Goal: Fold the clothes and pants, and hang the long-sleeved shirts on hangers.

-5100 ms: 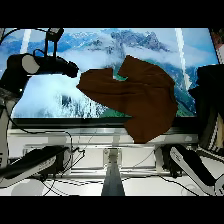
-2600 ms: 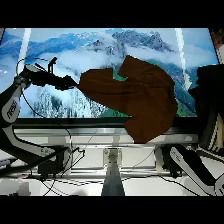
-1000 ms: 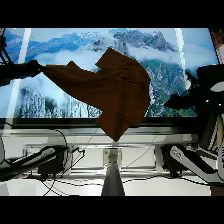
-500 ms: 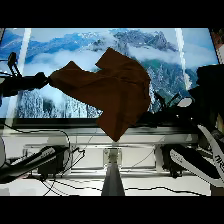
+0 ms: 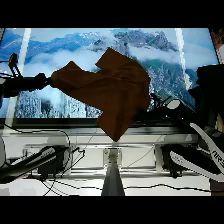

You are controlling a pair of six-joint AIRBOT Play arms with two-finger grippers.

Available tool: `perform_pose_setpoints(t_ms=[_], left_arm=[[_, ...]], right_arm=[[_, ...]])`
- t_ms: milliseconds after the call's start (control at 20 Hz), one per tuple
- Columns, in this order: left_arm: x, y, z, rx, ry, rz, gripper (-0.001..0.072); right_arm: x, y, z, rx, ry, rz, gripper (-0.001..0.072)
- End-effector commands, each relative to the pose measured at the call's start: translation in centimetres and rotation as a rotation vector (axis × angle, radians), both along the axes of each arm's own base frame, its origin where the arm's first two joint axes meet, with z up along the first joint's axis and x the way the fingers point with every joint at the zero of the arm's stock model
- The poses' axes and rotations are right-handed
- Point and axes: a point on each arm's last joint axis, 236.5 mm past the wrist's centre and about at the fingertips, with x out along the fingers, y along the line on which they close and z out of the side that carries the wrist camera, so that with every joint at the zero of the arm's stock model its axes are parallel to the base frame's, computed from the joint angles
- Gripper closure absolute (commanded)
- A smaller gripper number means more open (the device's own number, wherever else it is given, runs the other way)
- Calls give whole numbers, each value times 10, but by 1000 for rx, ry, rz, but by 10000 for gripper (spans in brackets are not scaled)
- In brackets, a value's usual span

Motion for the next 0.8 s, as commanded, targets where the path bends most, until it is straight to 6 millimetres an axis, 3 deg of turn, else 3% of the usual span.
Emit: perform_pose_setpoints(t_ms=[0,100,150,450,600,750], left_arm=[[0,0,0,0,1,-2,695],[-1,-1,0,-3,3,-4,695],[-3,-3,0,-7,9,-11,695],[-16,-13,-4,-34,53,-58,695],[-43,-7,-40,18,151,-73,695],[-67,9,-76,38,237,14,695]], right_arm=[[39,-4,2,-30,-134,-61,419],[53,-2,13,-25,-208,-15,659],[62,0,20,-24,-251,11,693],[131,-12,75,-140,-526,150,693],[157,-19,101,-194,-628,181,693],[165,-23,105,-218,-659,179,693]])
